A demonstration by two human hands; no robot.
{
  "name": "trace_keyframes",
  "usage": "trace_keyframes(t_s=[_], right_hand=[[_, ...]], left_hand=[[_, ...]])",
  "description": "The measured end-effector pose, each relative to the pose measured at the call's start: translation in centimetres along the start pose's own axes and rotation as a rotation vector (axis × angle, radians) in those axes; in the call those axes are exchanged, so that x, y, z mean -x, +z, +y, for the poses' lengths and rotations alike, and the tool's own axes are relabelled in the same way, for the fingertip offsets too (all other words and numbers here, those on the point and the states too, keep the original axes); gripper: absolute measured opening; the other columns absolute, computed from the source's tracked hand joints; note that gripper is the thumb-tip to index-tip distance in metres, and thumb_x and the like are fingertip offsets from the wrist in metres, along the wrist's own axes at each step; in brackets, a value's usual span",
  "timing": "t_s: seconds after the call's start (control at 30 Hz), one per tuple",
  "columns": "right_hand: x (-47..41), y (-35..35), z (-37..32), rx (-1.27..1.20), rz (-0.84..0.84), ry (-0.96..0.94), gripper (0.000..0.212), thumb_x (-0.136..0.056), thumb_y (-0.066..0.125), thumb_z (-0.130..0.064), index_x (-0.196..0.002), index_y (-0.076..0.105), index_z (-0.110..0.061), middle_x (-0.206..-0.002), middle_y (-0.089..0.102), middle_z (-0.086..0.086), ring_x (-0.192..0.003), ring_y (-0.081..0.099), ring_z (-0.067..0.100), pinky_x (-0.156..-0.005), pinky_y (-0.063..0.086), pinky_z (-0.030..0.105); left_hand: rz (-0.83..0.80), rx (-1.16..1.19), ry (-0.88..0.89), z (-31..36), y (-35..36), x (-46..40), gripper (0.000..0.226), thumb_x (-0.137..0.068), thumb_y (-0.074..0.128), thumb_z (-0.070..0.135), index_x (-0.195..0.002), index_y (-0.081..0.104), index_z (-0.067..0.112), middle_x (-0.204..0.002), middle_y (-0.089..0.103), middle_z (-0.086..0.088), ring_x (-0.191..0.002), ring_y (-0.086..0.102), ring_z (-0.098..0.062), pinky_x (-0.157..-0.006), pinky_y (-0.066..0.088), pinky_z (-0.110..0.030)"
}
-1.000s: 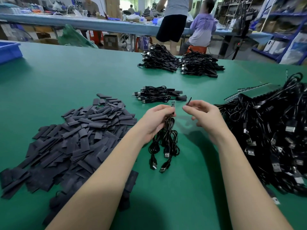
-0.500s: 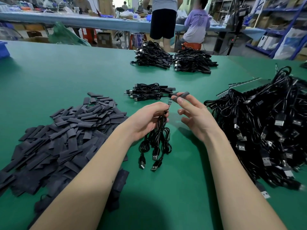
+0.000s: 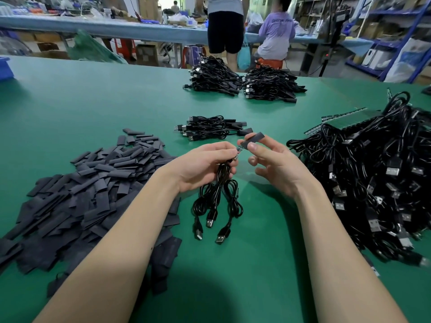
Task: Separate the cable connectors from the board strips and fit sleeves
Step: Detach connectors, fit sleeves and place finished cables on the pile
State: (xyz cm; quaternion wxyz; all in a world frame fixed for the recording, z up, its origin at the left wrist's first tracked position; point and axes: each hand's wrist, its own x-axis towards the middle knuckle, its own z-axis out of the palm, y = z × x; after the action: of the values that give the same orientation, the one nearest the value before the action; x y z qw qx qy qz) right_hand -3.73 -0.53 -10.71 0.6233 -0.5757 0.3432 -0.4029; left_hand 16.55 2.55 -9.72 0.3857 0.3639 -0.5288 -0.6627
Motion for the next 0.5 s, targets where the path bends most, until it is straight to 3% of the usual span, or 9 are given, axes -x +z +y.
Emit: trace_keyframes(t_s=[0.13, 0.23, 0.33, 0.5], right_hand=[[0.15, -0.48, -0.01, 0.049, -0.048, 0.021, 0.026, -0.076, 0.080, -0.047, -0.101, 0.075, -0.040, -0.124, 0.073, -0.007, -0.071, 0.053, 0.005, -0.077, 0.039, 0.031], [0.20, -0.41, 0.03, 0.053, -0.042, 0.034, 0.024, -0.072, 0.082, -0.047, -0.093, 0.075, -0.037, -0.115, 0.075, -0.009, -0.072, 0.052, 0.005, -0.073, 0.039, 0.028], [0.00, -0.01, 0.17, 0.051, 0.033, 0.039, 0.030, -0.070, 0.083, -0.047, -0.098, 0.078, -0.038, -0.113, 0.074, -0.012, -0.074, 0.049, 0.007, -0.073, 0.037, 0.028], [-0.11, 0.33, 0.14, 0.001, 0.044, 0.065, 0.023, -0.078, 0.078, -0.038, -0.101, 0.079, -0.037, -0.113, 0.074, -0.013, -0.072, 0.052, 0.005, -0.070, 0.037, 0.026]], left_hand=[[-0.033, -0.065, -0.024, 0.40, -0.32, 0.14, 0.008, -0.101, 0.054, 0.016, -0.096, 0.054, 0.009, -0.078, 0.056, 0.000, -0.076, 0.057, -0.015, -0.072, 0.051, -0.023], [0.085, -0.041, -0.005, 0.31, -0.45, -0.16, 0.007, -0.099, 0.061, 0.014, -0.098, 0.055, 0.010, -0.077, 0.058, -0.002, -0.073, 0.058, -0.015, -0.067, 0.052, -0.024], [0.225, 0.013, 0.075, 0.02, -0.47, -0.68, 0.015, -0.095, 0.066, 0.012, -0.094, 0.052, 0.012, -0.075, 0.059, -0.003, -0.070, 0.059, -0.016, -0.064, 0.052, -0.024], [0.246, -0.038, 0.132, -0.21, -0.37, -0.78, 0.013, -0.094, 0.069, 0.017, -0.091, 0.057, 0.014, -0.072, 0.061, 0.000, -0.068, 0.059, -0.013, -0.065, 0.050, -0.022]])
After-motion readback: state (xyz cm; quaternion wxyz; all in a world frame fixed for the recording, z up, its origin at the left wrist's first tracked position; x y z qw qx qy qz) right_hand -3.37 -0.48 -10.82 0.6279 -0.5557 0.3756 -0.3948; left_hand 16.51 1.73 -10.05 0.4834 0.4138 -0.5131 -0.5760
